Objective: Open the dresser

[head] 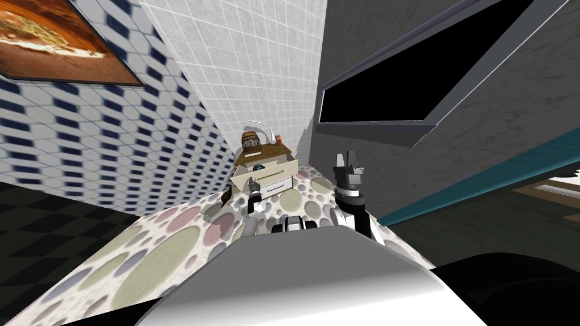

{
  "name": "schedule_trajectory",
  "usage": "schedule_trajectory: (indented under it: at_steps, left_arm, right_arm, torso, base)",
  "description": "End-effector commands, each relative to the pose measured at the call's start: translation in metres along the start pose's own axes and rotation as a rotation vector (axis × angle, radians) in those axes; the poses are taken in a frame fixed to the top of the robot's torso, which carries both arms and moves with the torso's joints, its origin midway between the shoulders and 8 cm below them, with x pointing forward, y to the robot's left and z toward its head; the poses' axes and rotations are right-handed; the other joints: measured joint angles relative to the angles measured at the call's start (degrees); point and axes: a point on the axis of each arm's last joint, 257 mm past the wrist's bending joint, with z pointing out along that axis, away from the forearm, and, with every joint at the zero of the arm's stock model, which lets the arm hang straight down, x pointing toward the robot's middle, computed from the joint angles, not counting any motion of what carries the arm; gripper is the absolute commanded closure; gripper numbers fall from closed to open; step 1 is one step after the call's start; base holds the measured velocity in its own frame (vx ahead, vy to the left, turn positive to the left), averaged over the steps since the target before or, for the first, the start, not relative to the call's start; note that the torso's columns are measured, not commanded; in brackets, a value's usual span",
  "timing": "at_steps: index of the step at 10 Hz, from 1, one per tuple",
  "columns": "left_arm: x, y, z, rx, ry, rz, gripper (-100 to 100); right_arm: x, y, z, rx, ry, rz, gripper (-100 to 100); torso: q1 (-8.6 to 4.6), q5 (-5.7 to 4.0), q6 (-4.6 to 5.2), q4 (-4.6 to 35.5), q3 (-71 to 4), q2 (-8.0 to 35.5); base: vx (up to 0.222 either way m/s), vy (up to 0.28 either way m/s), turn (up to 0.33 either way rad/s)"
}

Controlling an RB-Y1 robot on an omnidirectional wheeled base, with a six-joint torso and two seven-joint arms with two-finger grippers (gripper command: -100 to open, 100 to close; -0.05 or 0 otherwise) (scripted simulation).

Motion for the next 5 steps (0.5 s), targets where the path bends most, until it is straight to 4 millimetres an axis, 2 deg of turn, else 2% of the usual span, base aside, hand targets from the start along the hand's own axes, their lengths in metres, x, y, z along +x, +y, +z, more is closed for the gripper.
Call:
schedule_trajectory:
  at_steps: [1,2,4,5]
  left_arm:
    - [0.017,-0.003,0.018,0.004,0.017,-0.007,-100]
    - [0.015,-0.001,0.024,-0.003,0.005,0.008,-100]
    - [0.034,-0.001,0.038,-0.004,0.026,-0.007,-100]
    - [0.033,0.004,0.044,-0.021,0.015,0.007,-100]
  right_arm:
    - [0.0,0.0,0.0,0.0,0.0,0.0,0]
    - [0.0,0.0,0.0,0.0,0.0,0.0,0]
    - [0.0,0.0,0.0,0.0,0.0,0.0,0]
    - [0.0,0.0,0.0,0.0,0.0,0.0,0]
  torso:
    - [-0.01,0.0,0.02,0.02,0.02,0.01]
    - [-0.04,-0.01,0.02,-0.01,-0.05,-0.12]
    - [0.0,0.0,0.02,0.01,-0.01,-0.04]
    - [0.0,0.01,0.03,-0.02,-0.06,-0.12]
  base:
    - [-0.048,0.003,-0.007]
    - [-0.079,0.0,0.073]
    - [-0.061,0.009,0.02]
    - [-0.097,0.016,0.07]
